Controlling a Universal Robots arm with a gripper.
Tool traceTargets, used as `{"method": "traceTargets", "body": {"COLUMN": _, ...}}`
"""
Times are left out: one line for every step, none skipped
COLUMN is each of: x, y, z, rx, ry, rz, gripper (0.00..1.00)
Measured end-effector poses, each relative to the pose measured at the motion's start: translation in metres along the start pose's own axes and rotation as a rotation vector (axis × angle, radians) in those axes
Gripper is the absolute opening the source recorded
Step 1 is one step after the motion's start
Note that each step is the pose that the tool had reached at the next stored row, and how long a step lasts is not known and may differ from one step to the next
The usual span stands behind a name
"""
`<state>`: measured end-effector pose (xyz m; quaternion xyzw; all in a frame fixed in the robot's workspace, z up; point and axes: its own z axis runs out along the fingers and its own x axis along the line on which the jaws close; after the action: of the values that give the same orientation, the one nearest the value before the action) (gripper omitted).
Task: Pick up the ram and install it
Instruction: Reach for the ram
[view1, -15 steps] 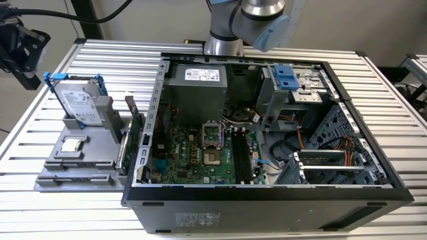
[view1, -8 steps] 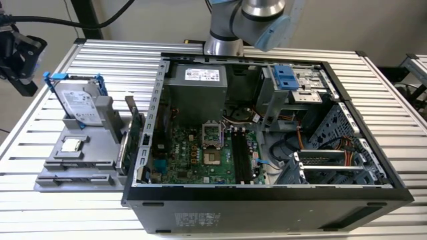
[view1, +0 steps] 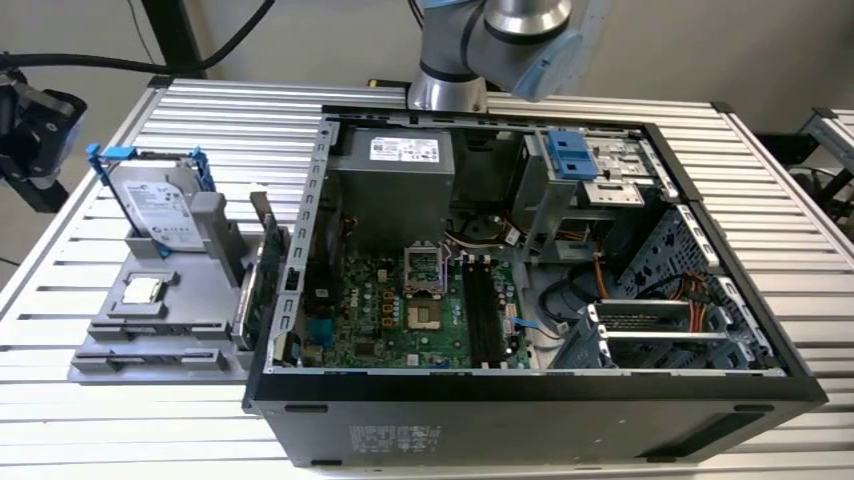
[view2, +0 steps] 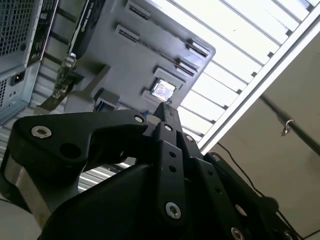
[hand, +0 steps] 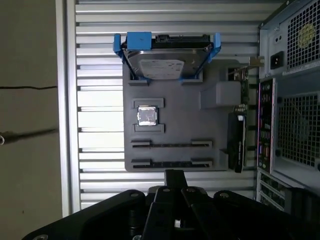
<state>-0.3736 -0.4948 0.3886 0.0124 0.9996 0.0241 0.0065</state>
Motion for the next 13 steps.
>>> {"method": "traceTargets", "body": {"x": -0.0002, "y": -0.0020, "z": 0.0001, "rx": -0.0001, "ry": -0.0001, "rz": 0.000, "gripper": 0.00}}
{"method": "traceTargets", "body": {"x": -0.0003, "y": -0.0036, "z": 0.0000, "rx": 0.0000, "ry": 0.0000, "rz": 0.000, "gripper": 0.00}}
{"method": "traceTargets", "body": {"x": -0.0003, "y": -0.0052, "z": -0.0001, "rx": 0.0001, "ry": 0.0001, "rz": 0.000, "gripper": 0.00}}
{"method": "traceTargets", "body": {"x": -0.0004, "y": -0.0064, "z": 0.0000, "rx": -0.0001, "ry": -0.0001, "rz": 0.000, "gripper": 0.00}}
{"method": "traceTargets", "body": {"x": -0.0004, "y": -0.0070, "z": -0.0002, "rx": 0.0000, "ry": 0.0001, "rz": 0.000, "gripper": 0.00}}
{"method": "traceTargets", "body": {"x": -0.0003, "y": -0.0070, "z": -0.0001, "rx": 0.0000, "ry": -0.0001, "rz": 0.000, "gripper": 0.00}}
{"method": "traceTargets", "body": {"x": -0.0003, "y": -0.0071, "z": -0.0002, "rx": 0.0001, "ry": 0.0000, "rz": 0.000, "gripper": 0.00}}
{"method": "traceTargets", "body": {"x": -0.0004, "y": -0.0072, "z": -0.0001, "rx": -0.0001, "ry": -0.0001, "rz": 0.000, "gripper": 0.00}}
{"method": "traceTargets", "body": {"x": -0.0004, "y": -0.0073, "z": -0.0002, "rx": 0.0000, "ry": 0.0000, "rz": 0.000, "gripper": 0.00}}
{"method": "traceTargets", "body": {"x": -0.0004, "y": -0.0073, "z": -0.0002, "rx": 0.0000, "ry": 0.0000, "rz": 0.000, "gripper": 0.00}}
{"method": "traceTargets", "body": {"x": -0.0004, "y": -0.0074, "z": -0.0001, "rx": 0.0000, "ry": -0.0001, "rz": 0.000, "gripper": 0.00}}
{"method": "traceTargets", "body": {"x": -0.0004, "y": -0.0074, "z": -0.0002, "rx": 0.0001, "ry": 0.0001, "rz": 0.000, "gripper": 0.00}}
{"method": "traceTargets", "body": {"x": -0.0004, "y": -0.0074, "z": -0.0002, "rx": 0.0001, "ry": 0.0000, "rz": 0.000, "gripper": 0.00}}
